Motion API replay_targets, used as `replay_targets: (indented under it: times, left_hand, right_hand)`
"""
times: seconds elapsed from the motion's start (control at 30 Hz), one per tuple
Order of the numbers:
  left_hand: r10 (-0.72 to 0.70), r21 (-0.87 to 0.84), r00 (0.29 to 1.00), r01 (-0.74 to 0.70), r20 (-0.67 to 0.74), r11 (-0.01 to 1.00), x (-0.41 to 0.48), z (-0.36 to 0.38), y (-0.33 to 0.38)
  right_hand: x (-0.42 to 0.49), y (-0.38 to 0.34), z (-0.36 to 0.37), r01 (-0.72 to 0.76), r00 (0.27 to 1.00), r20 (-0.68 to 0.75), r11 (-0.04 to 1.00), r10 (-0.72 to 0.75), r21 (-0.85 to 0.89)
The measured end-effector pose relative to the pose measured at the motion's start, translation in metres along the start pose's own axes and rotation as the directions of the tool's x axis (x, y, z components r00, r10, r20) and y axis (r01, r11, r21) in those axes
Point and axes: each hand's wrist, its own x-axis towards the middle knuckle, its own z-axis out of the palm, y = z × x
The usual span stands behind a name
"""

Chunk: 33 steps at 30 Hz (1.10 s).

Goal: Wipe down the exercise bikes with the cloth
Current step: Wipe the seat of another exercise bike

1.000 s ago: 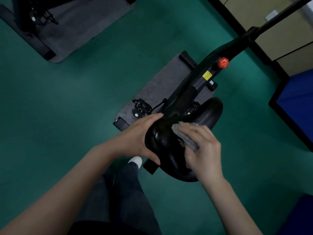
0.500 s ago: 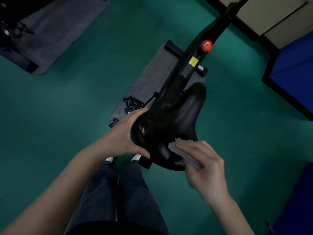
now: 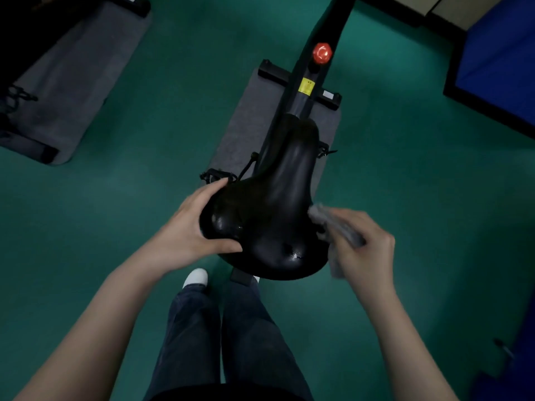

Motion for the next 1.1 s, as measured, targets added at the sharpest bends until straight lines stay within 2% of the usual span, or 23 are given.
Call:
replay_targets:
  times: [0.1,0.2,0.3,0.47,0.6,0.77,0.87,0.97,1.03,1.1]
  left_hand:
    - [0.036,0.045,0.999,-0.036,-0.008,0.998,0.003,0.002,0.001]
    - [0.058,0.059,0.998,-0.057,-0.016,0.997,0.005,0.003,0.003]
    - [0.056,0.025,0.998,-0.056,-0.019,0.998,0.006,0.005,0.006]
    - [0.049,0.007,0.998,-0.049,-0.025,0.999,0.007,0.006,0.007]
    - [0.059,0.002,0.998,-0.059,-0.009,0.998,0.007,0.004,0.007]
    - [0.071,0.007,0.997,-0.071,0.015,0.997,0.007,0.002,0.008]
    - [0.082,-0.019,0.996,-0.081,0.027,0.996,0.007,0.002,0.008]
    - [0.092,-0.035,0.994,-0.091,0.051,0.995,0.006,0.001,0.008]
    - [0.096,-0.017,0.992,-0.095,0.079,0.995,0.007,-0.002,0.005]
    - [0.101,0.004,0.989,-0.102,0.112,0.995,0.008,-0.006,0.002]
  right_hand:
    - [0.042,0.013,0.015,-0.102,0.993,-0.044,0.989,0.107,0.106]
    - [0.059,0.021,0.029,-0.174,0.985,0.037,0.972,0.17,0.16]
    - [0.032,0.03,0.017,-0.189,0.978,0.113,0.976,0.176,0.109]
    - [-0.015,0.047,-0.004,-0.238,0.97,0.087,0.955,0.225,0.179]
    - [0.006,0.052,0.011,-0.338,0.941,0.137,0.88,0.31,0.333]
    - [0.033,0.069,0.025,-0.488,0.871,0.316,0.733,0.375,0.474]
    - [0.011,0.071,0.021,-0.505,0.862,0.266,0.698,0.431,0.508]
    - [-0.027,0.066,0.022,-0.523,0.82,0.138,0.628,0.556,0.576]
    - [-0.048,0.055,0.03,-0.513,0.76,0.033,0.569,0.649,0.643]
    - [-0.061,0.04,0.045,-0.492,0.669,-0.066,0.507,0.741,0.708]
